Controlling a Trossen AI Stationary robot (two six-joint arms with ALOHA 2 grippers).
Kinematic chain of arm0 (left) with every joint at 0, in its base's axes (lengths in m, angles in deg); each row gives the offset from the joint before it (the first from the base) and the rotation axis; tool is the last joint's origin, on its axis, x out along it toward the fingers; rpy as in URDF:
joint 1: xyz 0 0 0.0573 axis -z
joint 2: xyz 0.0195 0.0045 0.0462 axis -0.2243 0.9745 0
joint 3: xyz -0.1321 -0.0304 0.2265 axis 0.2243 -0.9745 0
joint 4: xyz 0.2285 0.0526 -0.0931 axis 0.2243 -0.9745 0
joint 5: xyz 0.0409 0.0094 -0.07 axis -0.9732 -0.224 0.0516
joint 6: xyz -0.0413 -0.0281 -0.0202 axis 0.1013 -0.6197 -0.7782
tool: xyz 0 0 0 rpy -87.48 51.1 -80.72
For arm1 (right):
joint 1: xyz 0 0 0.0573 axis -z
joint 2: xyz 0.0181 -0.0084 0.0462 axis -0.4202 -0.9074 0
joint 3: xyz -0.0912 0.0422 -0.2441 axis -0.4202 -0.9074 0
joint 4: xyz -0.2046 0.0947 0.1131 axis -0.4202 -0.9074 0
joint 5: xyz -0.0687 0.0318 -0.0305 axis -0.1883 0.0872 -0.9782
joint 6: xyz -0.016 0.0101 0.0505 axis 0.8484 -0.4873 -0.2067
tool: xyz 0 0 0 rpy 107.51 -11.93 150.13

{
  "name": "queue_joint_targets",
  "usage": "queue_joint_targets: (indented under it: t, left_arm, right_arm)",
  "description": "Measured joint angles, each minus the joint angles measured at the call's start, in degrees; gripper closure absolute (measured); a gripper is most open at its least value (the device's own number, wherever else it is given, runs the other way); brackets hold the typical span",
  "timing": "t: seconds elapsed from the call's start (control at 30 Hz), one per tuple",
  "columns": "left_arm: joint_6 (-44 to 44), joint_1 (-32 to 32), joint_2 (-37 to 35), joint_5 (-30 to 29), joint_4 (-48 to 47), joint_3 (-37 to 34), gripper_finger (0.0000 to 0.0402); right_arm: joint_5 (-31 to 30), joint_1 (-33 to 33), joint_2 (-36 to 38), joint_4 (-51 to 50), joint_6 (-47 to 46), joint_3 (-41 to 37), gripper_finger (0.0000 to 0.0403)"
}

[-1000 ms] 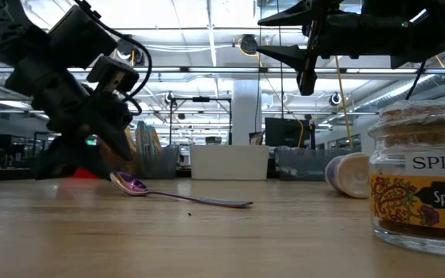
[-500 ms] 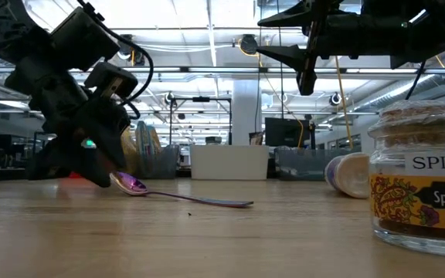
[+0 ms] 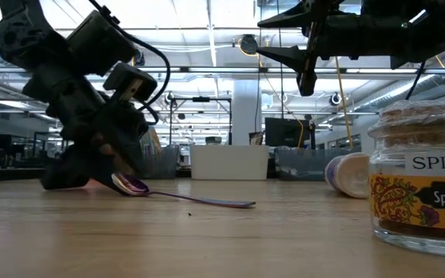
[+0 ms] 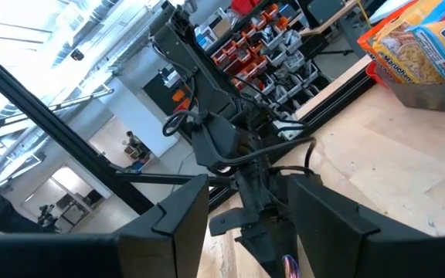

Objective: Pick & Place Food Item
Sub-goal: Put the purple spoon into the right black bin

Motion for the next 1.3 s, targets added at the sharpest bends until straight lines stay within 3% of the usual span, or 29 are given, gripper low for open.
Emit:
queue_joint_targets:
  t: [0.3, 0.57, 0.87, 0.97, 1.17, 1.3]
  left_arm:
    - [3.9, -2.4, -0.6, 5.4, -1.6, 0.1, 0.0385]
    - [10.1, -7.0, -6.6, 9.8, -2.7, -0.3, 0.0394]
    - [16.8, -9.5, -14.3, 3.9, -6.9, 5.5, 0.0395]
    - [19.2, -10.6, -14.2, 3.4, -13.3, 10.9, 0.0396]
    - [24.4, -13.3, -14.0, -2.3, -29.4, 22.3, 0.0397]
    - [25.4, -15.4, -14.2, -5.1, -33.8, 27.1, 0.0395]
  right_arm:
    - [0.2, 0.0, 0.0, 0.0, -1.4, 0.0, 0.0232]
    - [0.2, 0.0, 0.0, 0.0, -1.4, 0.0, 0.0232]
    - [0.3, -1.7, 0.3, -1.4, 5.5, 2.8, 0.0234]
    - [0.3, -2.0, 0.4, -10.5, 9.6, 8.6, 0.0243]
    - [0.4, -2.0, 0.3, -47.2, 23.1, 27.5, 0.0264]
    - [-2.9, -2.0, 0.0, -60.5, 29.9, 36.9, 0.0270]
